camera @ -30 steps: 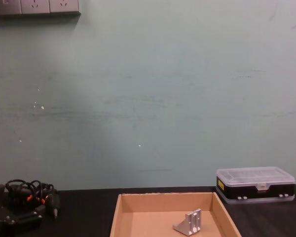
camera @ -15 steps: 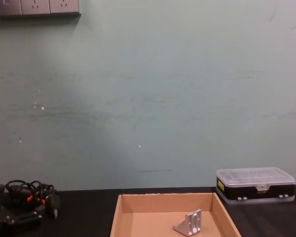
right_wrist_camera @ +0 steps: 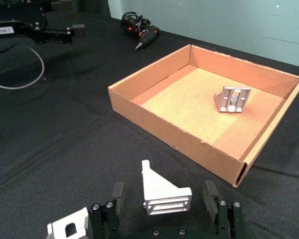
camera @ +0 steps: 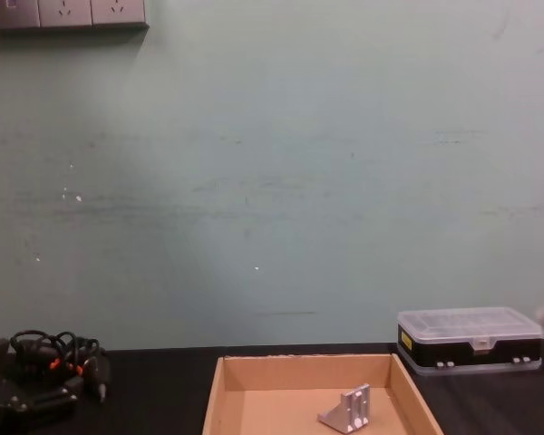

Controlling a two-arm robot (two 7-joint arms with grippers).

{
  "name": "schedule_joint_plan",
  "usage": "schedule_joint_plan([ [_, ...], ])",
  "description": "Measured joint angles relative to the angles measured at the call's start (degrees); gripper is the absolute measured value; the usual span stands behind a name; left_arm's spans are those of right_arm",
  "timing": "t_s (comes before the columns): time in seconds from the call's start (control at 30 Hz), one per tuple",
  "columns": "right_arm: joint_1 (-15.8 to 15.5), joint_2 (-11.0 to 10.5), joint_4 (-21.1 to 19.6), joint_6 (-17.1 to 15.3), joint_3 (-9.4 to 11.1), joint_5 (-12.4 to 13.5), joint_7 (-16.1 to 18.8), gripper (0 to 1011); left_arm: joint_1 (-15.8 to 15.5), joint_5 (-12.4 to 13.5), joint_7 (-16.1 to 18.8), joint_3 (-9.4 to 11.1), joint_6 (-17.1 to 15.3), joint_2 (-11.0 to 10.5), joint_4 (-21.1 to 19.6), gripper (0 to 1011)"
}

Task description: Use one hand to pick up the angle iron from the table and place it into the box.

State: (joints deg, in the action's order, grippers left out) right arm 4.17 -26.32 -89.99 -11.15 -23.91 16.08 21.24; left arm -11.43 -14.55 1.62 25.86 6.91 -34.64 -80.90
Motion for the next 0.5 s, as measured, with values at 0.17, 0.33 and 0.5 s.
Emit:
schedule_joint_plan([
  [0.17, 0.21, 0.40, 0.32, -0.56, -0.21, -0.93, -0.09, 1000, 0.00, 0.00, 0.00, 0.00, 0.00, 0.00, 0.00, 1011],
  [0.33, 0.21, 0.35, 0.30, -0.55, -0.19, -0.89, -0.14, 1000, 0.00, 0.00, 0.00, 0.00, 0.00, 0.00, 0.00, 1011],
  [0.5, 0.18, 0.32, 0.28, -0.50, -0.17, -0.82, -0.14, 935, 0.00, 0.00, 0.00, 0.00, 0.00, 0.00, 0.00, 1011],
])
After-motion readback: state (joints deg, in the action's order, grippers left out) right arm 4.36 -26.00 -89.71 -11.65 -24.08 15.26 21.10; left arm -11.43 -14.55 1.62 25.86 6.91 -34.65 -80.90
